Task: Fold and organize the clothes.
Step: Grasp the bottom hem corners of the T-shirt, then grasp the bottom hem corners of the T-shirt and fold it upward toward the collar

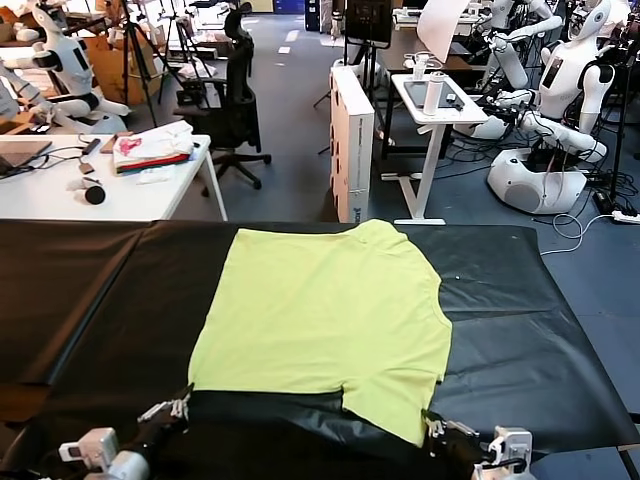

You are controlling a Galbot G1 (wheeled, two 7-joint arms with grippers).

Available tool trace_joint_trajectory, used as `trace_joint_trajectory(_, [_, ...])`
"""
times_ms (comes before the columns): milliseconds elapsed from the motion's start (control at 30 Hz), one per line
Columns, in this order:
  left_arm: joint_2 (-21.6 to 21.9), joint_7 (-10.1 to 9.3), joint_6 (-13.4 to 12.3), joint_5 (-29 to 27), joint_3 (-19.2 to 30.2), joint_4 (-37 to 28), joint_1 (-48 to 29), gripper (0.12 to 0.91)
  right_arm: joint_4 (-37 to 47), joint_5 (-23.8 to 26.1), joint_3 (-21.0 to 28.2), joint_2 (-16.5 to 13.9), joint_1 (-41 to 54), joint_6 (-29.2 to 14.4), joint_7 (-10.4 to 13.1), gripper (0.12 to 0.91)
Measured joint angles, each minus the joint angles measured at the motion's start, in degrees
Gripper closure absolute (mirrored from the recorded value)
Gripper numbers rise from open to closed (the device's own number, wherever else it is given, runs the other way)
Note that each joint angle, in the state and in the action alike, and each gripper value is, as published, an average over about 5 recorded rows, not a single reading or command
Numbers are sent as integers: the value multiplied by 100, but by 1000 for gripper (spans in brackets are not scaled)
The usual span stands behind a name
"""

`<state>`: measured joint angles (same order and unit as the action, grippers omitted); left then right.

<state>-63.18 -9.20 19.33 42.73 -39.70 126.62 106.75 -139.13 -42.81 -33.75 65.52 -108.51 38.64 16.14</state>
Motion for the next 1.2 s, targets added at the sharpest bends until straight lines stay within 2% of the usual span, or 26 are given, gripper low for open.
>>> trace_joint_trajectory(267, [-13, -76, -96, 1, -309, 267, 486, 883, -309, 72, -156, -5, -399, -58, -19, 887])
trace_joint_trajectory(500, [-118, -112, -399, 23, -408, 269, 488, 883, -119, 63, -124, -107, 148, -428, -245, 887])
trace_joint_trajectory(600, [-208, -118, -440, 42, -372, 200, 284, 883, 86, 30, -70, -170, 572, -470, -270, 887])
trace_joint_trajectory(833, [-350, -159, -324, 64, -231, -33, -473, 883, 728, -120, 97, -285, 1570, -449, -253, 887])
trace_joint_trajectory(1200, [-402, -195, -205, -285, 312, -453, -1619, 883, 1705, -140, 405, -327, 2758, -582, -268, 887])
